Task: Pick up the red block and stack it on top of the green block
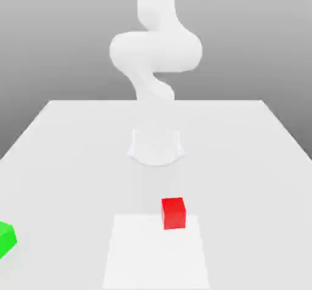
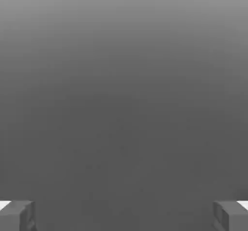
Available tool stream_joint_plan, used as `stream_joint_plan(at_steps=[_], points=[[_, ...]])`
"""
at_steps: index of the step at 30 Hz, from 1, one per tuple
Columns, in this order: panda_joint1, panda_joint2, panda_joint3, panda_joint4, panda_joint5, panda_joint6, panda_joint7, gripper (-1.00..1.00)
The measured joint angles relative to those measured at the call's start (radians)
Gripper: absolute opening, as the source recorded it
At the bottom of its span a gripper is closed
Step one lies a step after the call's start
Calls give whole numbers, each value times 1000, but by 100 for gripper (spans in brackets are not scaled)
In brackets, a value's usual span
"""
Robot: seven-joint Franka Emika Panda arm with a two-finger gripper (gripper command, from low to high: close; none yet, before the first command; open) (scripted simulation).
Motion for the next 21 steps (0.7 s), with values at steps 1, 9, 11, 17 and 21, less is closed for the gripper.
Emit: stream_joint_plan(at_steps=[1,9,11,17,21], points=[[4,29,1,-32,2,24,-1,0],[36,259,16,-287,17,213,-14,0],[42,319,23,-354,22,261,-19,0],[65,576,43,-549,16,461,-15,0],[71,795,37,-561,-19,636,10,0]])
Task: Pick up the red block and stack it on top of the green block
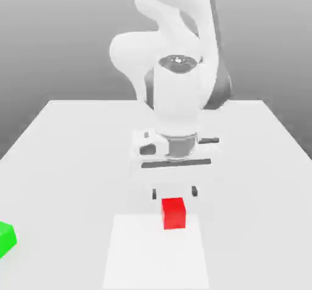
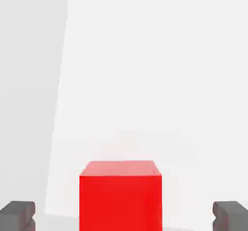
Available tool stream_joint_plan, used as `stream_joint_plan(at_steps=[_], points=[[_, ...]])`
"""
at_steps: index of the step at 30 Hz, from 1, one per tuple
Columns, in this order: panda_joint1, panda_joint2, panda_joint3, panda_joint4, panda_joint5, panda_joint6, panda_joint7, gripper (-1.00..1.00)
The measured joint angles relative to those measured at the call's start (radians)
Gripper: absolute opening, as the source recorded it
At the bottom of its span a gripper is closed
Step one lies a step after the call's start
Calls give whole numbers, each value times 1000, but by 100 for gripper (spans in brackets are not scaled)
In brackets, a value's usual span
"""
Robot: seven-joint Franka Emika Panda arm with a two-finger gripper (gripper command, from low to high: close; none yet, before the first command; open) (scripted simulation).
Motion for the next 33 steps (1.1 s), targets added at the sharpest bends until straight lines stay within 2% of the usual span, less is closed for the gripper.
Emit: stream_joint_plan(at_steps=[2,3,10,18,21,28,33], points=[[15,76,-17,9,-12,65,9,0],[22,107,-25,12,-15,91,11,-100],[22,112,-26,13,-20,95,15,-100],[18,-150,-12,-22,22,-131,-13,-100],[-46,-131,-65,56,23,-192,47,-100],[-289,2,-194,305,59,-311,210,-100],[-407,104,-293,486,104,-395,315,-100]])
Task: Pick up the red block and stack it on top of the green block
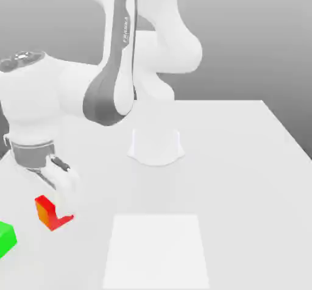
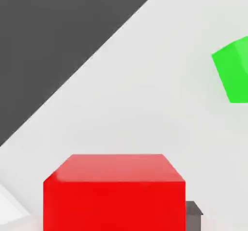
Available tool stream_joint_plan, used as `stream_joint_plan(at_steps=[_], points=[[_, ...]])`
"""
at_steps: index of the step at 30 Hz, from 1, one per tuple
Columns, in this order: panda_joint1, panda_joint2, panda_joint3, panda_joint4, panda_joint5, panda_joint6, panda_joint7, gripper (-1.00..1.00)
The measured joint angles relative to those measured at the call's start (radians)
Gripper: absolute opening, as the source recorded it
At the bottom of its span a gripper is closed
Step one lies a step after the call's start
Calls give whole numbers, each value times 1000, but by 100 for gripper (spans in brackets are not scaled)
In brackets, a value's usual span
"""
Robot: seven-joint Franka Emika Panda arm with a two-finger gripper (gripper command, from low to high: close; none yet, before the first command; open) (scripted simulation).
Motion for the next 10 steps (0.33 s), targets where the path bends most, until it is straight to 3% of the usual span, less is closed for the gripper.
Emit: stream_joint_plan(at_steps=[3,6,7,10], points=[[-60,73,-49,87,43,-19,34,-100],[-98,177,-20,107,103,60,2,-100],[-107,203,-10,110,118,82,-8,100],[-107,203,-10,110,118,82,-8,100]])
